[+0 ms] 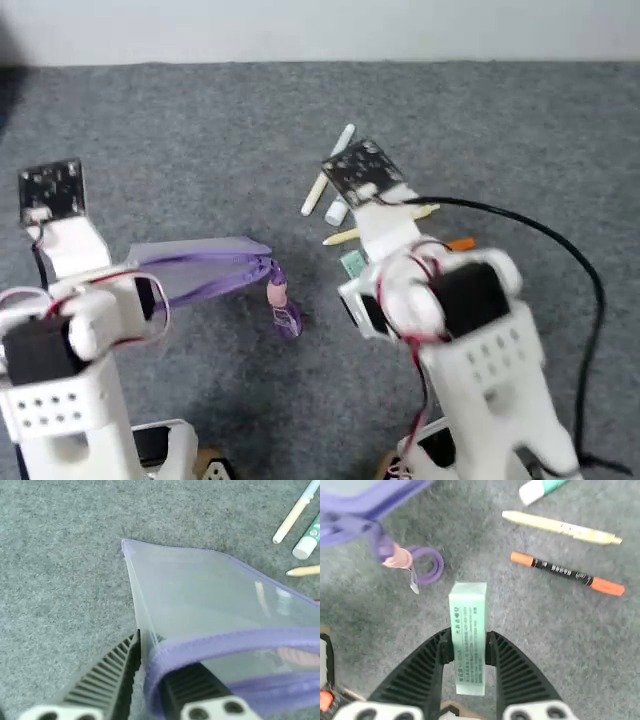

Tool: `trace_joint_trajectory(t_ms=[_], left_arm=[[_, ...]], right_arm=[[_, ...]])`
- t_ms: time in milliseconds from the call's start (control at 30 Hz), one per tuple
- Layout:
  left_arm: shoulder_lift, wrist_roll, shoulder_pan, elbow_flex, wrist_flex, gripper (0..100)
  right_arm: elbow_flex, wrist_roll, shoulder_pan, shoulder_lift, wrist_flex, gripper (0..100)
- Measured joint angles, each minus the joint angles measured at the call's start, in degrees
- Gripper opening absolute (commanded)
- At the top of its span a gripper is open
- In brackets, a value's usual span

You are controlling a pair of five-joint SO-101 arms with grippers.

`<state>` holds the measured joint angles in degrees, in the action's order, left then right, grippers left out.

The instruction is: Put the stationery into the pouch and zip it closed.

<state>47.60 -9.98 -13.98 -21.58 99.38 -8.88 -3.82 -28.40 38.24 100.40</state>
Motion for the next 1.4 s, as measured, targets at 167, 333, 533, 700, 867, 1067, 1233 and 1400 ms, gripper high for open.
trace_joint_trajectory(t_ms=[167, 333, 533, 700, 867, 1067, 1233, 1400], left_arm=[[-8.5, -2.7, 0.0, 5.7, 0.0, 1], [-13.3, -3.3, 0.0, 6.9, 0.0, 1], [-14.2, -3.5, 0.2, 6.9, 0.0, 1], [-14.2, -3.5, 0.2, 6.9, 0.0, 1], [-14.2, -3.5, 0.2, 6.9, 0.0, 1], [-14.2, -3.5, 0.2, 6.9, 0.0, 1], [-14.2, -3.5, 0.2, 6.9, 0.0, 1], [-14.2, -3.5, 0.2, 6.9, 0.0, 1]], right_arm=[[0.0, 5.2, -3.5, 5.0, -5.3, 0.8], [-0.8, 11.7, -10.9, 5.3, -17.1, 0.8], [-10.5, 13.4, -17.9, 5.3, -42.5, 0.8], [-23.0, 10.5, -20.8, 5.3, -65.4, 0.8], [-31.5, 6.9, -23.9, 5.1, -78.8, 0.8], [-31.7, 6.5, -24.4, -0.7, -86.1, 0.8], [-31.6, 6.4, -24.4, -3.6, -88.3, 1.2], [-31.5, 6.4, -24.5, -3.1, -85.0, 5.8]])
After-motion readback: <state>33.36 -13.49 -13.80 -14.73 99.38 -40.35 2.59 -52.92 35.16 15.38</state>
